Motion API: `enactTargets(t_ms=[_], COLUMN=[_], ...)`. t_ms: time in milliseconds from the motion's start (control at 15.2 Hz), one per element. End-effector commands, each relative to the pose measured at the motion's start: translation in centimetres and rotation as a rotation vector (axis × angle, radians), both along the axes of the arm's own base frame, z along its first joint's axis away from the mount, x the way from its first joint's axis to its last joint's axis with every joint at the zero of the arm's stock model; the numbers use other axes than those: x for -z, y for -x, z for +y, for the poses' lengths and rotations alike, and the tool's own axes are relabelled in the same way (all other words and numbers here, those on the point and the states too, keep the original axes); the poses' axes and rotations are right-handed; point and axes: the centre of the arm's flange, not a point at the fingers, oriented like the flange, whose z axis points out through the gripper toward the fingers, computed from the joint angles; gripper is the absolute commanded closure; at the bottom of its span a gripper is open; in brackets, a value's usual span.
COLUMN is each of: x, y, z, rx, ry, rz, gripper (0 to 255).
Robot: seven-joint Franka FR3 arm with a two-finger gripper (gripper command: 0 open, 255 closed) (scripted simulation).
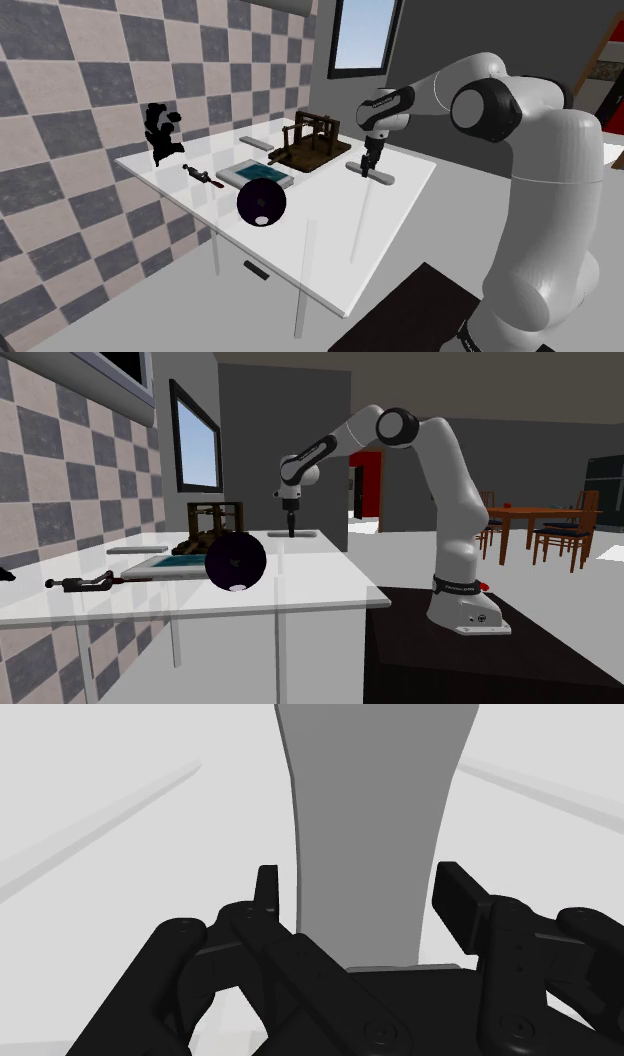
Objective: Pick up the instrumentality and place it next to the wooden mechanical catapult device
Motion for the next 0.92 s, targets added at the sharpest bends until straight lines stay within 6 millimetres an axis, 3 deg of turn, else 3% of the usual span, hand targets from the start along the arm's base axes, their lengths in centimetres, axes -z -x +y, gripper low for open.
enactTargets(t_ms=[0,264,792,858], x=[1.1,3.2,3.2,3.2], y=[-0.1,-0.1,-0.1,-0.1], z=[0.0,0.0,0.0,0.0], rx=[0.000,0.000,0.000,0.000], ry=[0.000,0.000,0.000,0.000], rz=[-0.001,-0.001,-0.001,-0.001], gripper=[255,255,255,0])
